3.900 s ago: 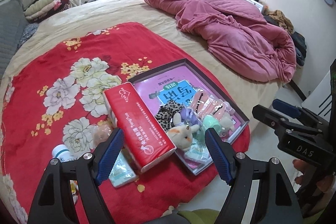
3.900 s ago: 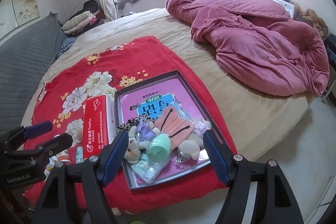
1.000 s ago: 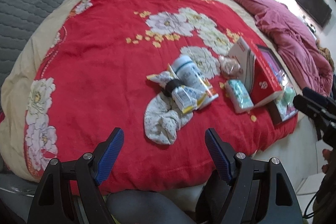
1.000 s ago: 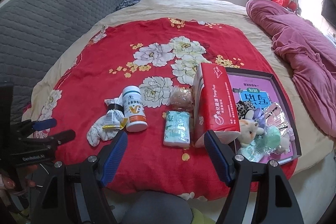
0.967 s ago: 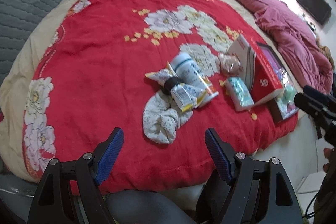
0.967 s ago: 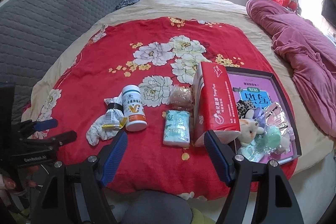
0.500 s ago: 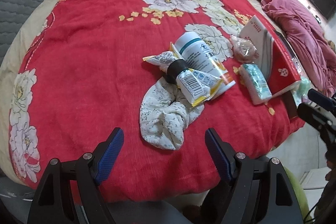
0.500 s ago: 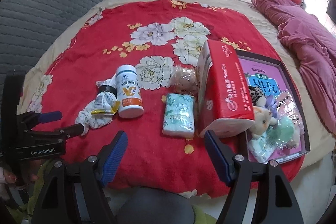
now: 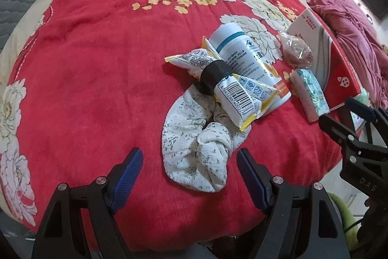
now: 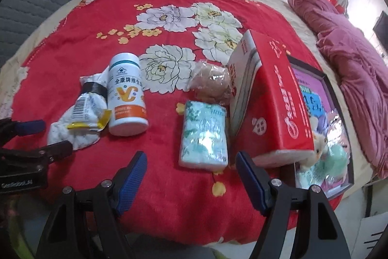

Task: Organize soft objects
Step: 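Grasp the white floral scrunchie with the left tool while the right tool grasps the green tissue pack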

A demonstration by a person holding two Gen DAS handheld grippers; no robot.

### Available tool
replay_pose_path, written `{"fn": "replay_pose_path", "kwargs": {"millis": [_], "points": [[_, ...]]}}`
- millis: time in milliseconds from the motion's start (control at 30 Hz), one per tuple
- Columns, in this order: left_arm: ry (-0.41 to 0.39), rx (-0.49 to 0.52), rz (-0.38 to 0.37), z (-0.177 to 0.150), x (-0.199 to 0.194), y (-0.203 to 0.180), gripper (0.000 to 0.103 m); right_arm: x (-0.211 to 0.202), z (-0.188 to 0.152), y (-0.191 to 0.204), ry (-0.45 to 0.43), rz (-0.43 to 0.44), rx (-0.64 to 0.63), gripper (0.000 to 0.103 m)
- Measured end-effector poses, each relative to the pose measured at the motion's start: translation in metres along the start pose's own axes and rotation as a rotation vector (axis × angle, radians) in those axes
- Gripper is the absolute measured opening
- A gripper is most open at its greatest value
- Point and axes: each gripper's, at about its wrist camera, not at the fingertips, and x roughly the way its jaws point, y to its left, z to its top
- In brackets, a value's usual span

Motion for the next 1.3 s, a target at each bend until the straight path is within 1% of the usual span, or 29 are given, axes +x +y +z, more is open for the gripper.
{"fn": "replay_pose_path", "kwargs": {"millis": [233, 300, 433, 500, 567, 800, 867, 933, 1067, 1100, 1167, 1200, 1233, 1267, 1300], "points": [[0.020, -0.004, -0.012, 0.006, 0.014, 0.003, 0.080, 0.022, 0.007, 0.009, 0.045, -0.063, -0.031, 0.075], [0.022, -0.002, -0.014, 0.008, 0.017, 0.003, 0.080, 0.028, 0.009, 0.011, 0.046, -0.111, -0.047, 0.075], [0.028, -0.001, -0.019, 0.011, 0.020, 0.004, 0.080, 0.041, 0.011, 0.013, 0.072, -0.152, -0.058, 0.075], [0.031, 0.003, -0.019, 0.011, 0.021, 0.003, 0.080, 0.048, 0.012, 0.013, 0.081, -0.188, -0.058, 0.074], [0.034, 0.004, -0.019, 0.012, 0.022, 0.003, 0.080, 0.052, 0.013, 0.012, 0.086, -0.182, -0.038, 0.074], [0.038, 0.010, -0.021, 0.015, 0.026, 0.003, 0.080, 0.068, 0.016, 0.021, 0.101, -0.235, -0.056, 0.073], [0.037, 0.010, -0.021, 0.016, 0.027, 0.003, 0.080, 0.071, 0.018, 0.022, 0.100, -0.247, -0.054, 0.067], [0.034, 0.015, -0.019, 0.016, 0.027, 0.003, 0.080, 0.075, 0.020, 0.021, 0.108, -0.244, -0.043, 0.052], [0.028, 0.024, -0.016, 0.016, 0.027, 0.000, 0.081, 0.079, 0.024, 0.017, 0.119, -0.218, -0.008, 0.044], [0.027, 0.023, -0.019, 0.016, 0.027, 0.001, 0.079, 0.078, 0.024, 0.015, 0.117, -0.210, 0.001, 0.043], [0.021, 0.017, -0.031, 0.016, 0.025, 0.002, 0.066, 0.076, 0.023, 0.012, 0.113, -0.188, 0.010, 0.042], [0.021, 0.014, -0.039, 0.017, 0.025, 0.002, 0.057, 0.073, 0.023, 0.010, 0.110, -0.173, 0.018, 0.041], [0.025, 0.011, -0.041, 0.017, 0.025, 0.003, 0.051, 0.071, 0.022, 0.009, 0.108, -0.158, 0.028, 0.040], [0.030, 0.013, -0.041, 0.017, 0.025, 0.003, 0.048, 0.069, 0.021, 0.006, 0.108, -0.138, 0.038, 0.040], [0.036, 0.019, -0.041, 0.017, 0.025, 0.003, 0.041, 0.068, 0.020, 0.005, 0.113, -0.115, 0.046, 0.040]]}}
